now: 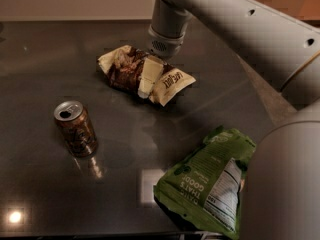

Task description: Move brown chip bag near green rice chip bag

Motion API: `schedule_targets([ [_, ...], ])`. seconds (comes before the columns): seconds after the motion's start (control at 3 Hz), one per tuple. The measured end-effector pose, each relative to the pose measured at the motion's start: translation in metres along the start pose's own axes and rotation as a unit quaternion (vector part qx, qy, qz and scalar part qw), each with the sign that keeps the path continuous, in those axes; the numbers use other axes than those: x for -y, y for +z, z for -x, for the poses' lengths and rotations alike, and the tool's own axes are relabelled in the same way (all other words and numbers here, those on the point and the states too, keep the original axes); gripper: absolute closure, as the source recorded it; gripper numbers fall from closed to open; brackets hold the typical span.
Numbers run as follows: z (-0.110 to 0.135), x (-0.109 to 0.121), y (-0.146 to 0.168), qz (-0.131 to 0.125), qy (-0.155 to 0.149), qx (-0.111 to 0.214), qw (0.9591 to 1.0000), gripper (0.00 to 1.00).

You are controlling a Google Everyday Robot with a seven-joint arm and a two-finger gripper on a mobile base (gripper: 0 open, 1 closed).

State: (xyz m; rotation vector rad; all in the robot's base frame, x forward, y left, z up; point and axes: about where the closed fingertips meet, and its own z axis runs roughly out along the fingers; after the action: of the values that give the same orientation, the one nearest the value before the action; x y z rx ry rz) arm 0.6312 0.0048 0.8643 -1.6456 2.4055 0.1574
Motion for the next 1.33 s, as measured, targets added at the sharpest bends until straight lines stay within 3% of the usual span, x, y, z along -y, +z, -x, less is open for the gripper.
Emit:
schedule_targets([
  [0.67,-0.003,-0.002,0.005,-0.006,0.001,-0.014,0.9999,0.41],
  [1.33,-0.020,-0.032,-0.034,-0.016,-0.031,0.001,0.9994,0.87],
])
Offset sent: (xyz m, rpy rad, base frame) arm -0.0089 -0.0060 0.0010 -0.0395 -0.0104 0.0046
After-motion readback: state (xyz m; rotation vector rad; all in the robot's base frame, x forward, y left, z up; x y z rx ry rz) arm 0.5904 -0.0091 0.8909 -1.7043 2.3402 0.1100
